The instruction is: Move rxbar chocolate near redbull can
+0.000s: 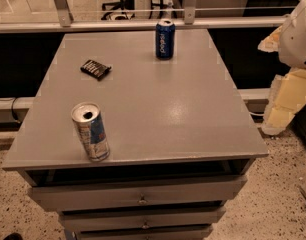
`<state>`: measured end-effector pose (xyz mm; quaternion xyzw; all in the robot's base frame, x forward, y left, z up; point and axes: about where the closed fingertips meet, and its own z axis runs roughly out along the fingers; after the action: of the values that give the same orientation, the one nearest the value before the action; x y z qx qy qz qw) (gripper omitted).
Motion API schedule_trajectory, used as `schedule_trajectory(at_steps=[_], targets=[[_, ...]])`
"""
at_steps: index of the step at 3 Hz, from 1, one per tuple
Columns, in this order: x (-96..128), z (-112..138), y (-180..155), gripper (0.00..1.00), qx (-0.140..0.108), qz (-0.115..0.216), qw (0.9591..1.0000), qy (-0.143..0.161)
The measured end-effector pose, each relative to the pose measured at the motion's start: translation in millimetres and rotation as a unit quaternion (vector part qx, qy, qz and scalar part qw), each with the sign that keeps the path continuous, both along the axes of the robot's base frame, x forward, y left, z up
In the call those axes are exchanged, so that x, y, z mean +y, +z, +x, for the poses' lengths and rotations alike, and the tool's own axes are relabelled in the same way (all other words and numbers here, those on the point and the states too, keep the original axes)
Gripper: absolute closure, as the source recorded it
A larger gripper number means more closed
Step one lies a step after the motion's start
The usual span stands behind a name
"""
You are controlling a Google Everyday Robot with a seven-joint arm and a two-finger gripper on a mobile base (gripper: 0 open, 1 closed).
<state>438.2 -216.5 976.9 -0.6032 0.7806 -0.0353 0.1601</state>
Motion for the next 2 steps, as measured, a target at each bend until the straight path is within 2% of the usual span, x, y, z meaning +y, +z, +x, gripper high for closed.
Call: schedule_trajectory(at_steps=[1, 2], targets=[[0, 0, 0, 0.00, 0.000, 0.000, 1.0000, 0.000], [17, 16, -10, 0.00, -0.004, 0.020, 0.9997, 0.012]])
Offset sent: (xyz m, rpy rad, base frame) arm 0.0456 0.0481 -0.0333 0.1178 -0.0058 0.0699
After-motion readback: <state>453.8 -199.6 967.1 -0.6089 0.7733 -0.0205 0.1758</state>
